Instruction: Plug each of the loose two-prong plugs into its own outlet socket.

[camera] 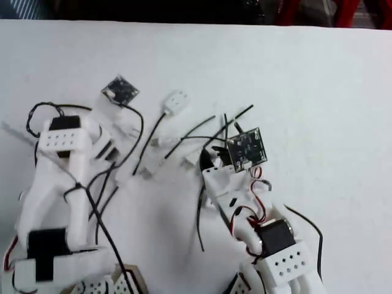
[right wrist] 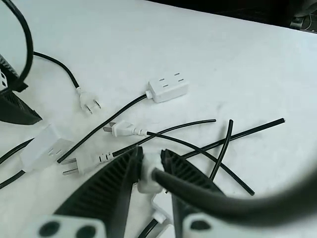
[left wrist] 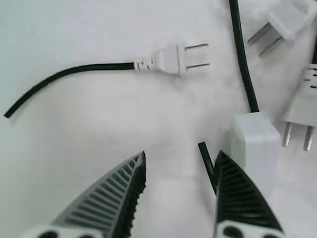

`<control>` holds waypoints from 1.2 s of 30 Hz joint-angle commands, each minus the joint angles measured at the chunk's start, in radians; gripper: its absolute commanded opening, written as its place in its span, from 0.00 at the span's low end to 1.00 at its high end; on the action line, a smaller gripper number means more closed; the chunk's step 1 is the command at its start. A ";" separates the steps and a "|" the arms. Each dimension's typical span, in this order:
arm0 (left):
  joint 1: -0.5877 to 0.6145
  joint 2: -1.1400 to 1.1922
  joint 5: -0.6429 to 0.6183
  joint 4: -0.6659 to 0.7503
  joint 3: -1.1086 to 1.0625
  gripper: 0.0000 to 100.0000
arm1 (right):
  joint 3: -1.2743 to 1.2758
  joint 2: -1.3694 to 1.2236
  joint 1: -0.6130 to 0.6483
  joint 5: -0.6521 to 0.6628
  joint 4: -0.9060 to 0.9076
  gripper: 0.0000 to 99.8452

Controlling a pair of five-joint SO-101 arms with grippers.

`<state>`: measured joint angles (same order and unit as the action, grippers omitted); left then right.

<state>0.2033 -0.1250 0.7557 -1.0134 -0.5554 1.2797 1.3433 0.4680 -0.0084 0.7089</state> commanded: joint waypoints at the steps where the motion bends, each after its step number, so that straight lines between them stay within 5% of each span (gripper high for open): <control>1: -0.010 0.050 -0.003 0.023 0.017 0.23 | -0.008 0.012 -0.010 0.000 -0.021 0.02; 18: -0.189 0.039 -0.104 0.000 -0.094 0.23 | -0.008 0.012 -0.010 0.000 -0.021 0.02; 26: -0.199 -0.260 -0.146 -0.055 -0.186 0.23 | -0.008 0.012 -0.010 0.000 -0.021 0.02; 36: -0.363 -0.542 -0.153 -0.049 -0.414 0.23 | -0.008 0.012 -0.010 0.000 -0.018 0.02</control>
<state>-0.1450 -0.5884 0.6145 -1.0625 -0.9682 1.2797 1.3433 0.4680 -0.0084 0.7089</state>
